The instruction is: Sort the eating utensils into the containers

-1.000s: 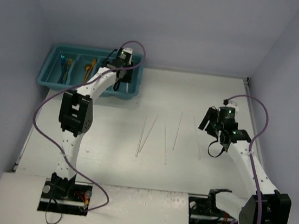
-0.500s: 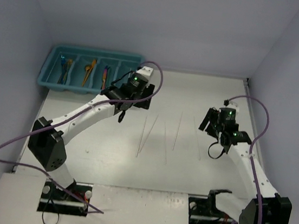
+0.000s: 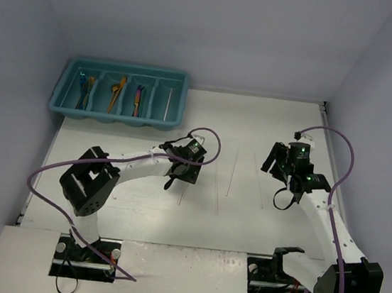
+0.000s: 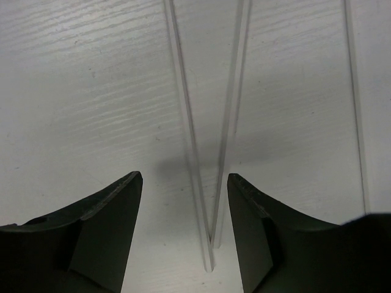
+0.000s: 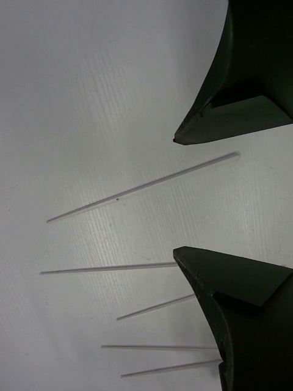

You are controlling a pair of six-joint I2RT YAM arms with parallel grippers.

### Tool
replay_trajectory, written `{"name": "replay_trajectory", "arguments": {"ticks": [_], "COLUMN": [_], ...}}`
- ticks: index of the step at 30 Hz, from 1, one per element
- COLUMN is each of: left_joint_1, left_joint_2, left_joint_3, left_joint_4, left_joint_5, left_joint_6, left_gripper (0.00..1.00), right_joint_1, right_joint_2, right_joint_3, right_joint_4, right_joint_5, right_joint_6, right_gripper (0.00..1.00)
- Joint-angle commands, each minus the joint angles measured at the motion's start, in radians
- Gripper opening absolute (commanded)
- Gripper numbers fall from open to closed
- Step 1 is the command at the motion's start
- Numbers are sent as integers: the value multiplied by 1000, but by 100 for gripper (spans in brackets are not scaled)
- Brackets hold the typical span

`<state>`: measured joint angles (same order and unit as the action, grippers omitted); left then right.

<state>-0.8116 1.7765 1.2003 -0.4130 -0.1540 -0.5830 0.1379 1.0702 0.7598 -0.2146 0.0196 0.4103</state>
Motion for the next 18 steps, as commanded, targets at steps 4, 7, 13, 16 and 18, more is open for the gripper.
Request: {"name": "replay_trajectory", "arguments": {"ticks": [4, 7, 13, 16, 18], "left_joint_1": [6, 7, 8, 8, 8], "left_joint_2": [78, 98, 93, 84, 61], "left_joint_3": [10, -4, -44, -56, -61], "left_joint_4": [64, 72, 89, 91, 86], "left_joint_5": [-1, -6, -5, -1, -3], "left_joint_6": [-38, -48, -57, -58, -59], "left_gripper": [52, 48, 32, 30, 30], "right_joint_1": [-3, -3, -3, -3, -2], "right_joint_2": [-22, -23, -13, -5, 1], "right_joint_3": [-4, -7, -6, -5, -4], "right_joint_4": [23, 23, 24, 24, 24], "right_joint_5": [14, 17, 16, 13, 13], "right_joint_6": [-11, -11, -13, -13, -13], "right_gripper": [65, 65, 65, 65, 65]}}
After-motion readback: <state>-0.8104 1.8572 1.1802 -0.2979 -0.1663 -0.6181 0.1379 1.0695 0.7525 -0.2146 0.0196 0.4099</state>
